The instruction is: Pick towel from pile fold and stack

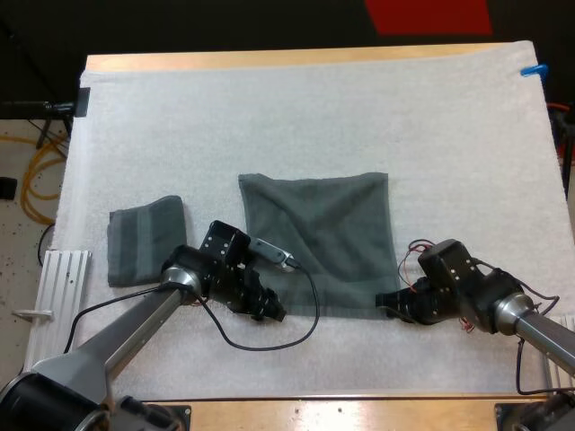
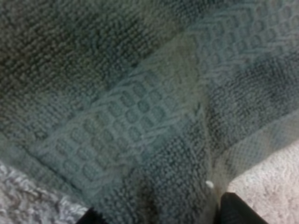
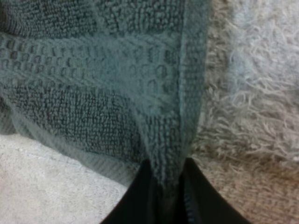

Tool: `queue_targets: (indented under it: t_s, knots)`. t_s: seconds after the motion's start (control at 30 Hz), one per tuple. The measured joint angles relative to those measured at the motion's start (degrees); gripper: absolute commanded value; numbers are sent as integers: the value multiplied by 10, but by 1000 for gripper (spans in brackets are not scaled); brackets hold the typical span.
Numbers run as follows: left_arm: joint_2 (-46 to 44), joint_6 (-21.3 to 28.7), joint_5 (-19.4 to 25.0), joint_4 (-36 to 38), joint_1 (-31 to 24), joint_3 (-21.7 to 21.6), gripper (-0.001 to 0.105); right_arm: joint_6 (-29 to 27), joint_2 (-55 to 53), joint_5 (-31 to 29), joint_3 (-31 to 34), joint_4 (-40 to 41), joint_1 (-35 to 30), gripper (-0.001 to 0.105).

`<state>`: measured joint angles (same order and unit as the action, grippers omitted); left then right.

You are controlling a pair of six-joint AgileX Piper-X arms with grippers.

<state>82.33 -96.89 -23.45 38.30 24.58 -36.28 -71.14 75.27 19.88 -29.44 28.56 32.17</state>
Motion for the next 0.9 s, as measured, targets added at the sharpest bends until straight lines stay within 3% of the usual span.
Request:
queue_targets:
  t_s: [0.1,0.17,0.33,0.7,0.9]
  knots:
    - [0,0,11,0,0,0,23,0,0,0,0,3,0,0]
    - [0,0,12,0,0,0,2,-1,0,0,0,5,0,0]
    - [-1,0,10,9,0,1,0,-16,-5,0,0,15,0,0]
    - [-127,2,-7,159,60,2,0,-17,-153,21,-3,136,0,0]
    - [-154,-19,-5,142,69,2,0,-6,-187,25,-2,150,0,0]
